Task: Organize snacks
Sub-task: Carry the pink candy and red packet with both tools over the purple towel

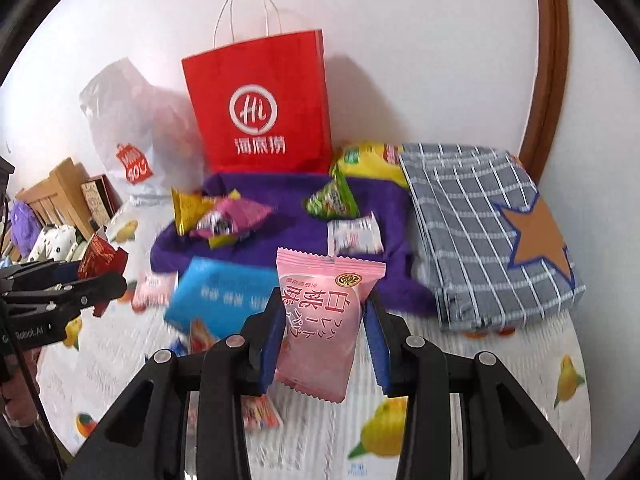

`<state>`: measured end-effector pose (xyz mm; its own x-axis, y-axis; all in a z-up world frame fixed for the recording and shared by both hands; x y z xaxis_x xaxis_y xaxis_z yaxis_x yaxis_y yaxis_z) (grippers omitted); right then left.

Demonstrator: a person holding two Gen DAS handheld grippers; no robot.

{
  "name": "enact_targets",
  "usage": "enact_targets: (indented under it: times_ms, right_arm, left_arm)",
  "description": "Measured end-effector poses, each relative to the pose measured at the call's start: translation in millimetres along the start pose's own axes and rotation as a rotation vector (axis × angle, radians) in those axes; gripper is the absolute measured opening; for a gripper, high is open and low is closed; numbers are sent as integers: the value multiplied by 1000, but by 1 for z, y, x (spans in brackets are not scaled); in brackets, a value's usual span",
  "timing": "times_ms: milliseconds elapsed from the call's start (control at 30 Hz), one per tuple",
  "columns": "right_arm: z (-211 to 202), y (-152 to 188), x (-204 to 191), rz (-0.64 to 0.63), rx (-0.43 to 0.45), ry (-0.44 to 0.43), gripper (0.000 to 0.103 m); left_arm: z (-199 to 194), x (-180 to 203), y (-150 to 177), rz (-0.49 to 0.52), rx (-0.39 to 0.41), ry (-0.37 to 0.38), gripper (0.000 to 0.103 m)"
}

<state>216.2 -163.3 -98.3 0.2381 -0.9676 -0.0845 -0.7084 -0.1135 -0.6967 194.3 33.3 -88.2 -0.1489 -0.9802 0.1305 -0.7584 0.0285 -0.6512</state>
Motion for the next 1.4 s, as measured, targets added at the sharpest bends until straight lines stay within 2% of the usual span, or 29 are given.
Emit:
enact_targets:
  times_ms: [400,700,800,867,967,1033,1100,1400]
  right_arm:
    - [43,-75,-1,1,44,-4,39]
    - [85,-105,-3,19,27,-31,39]
    - [96,-113,-2,25,24,-38,39]
    - [105,-115,-1,32,20,-43,39]
    - [119,-112,4,44,9,-48,39]
    - [129,-108,7,47,2,-49,39]
    - [144,-105,10,41,-38,-40,39]
    - [168,-94,20,44,-85,-28,39]
  left_arm:
    - [26,-16,-67,-2,37,-15,48]
    - [59,-30,-108,-45,39,11,48]
    - [69,-32,-117,-42,45,-3,48]
    - [79,-35,-119,-42,51,-20,48]
    - [93,-42,-116,-58,38,-6,48]
    - [104,-46,-115,-45,10,-41,48]
    - [106,-51,-116,-45,21,-79,48]
    - [120,-68,-114,-86,-13,-68,48]
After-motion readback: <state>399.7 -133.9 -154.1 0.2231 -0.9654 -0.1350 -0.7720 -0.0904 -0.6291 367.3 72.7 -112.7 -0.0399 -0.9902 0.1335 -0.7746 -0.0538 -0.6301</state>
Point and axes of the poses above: each gripper's, at about its wrist camera, not at the fingertips, and z roughly the way its jaws point, x to its right, y to its underside, the point moved 3 cm from there along z, roughly the way its jaws point, and after that the axes turned 1 degree about -y, right-handed, at the moved point
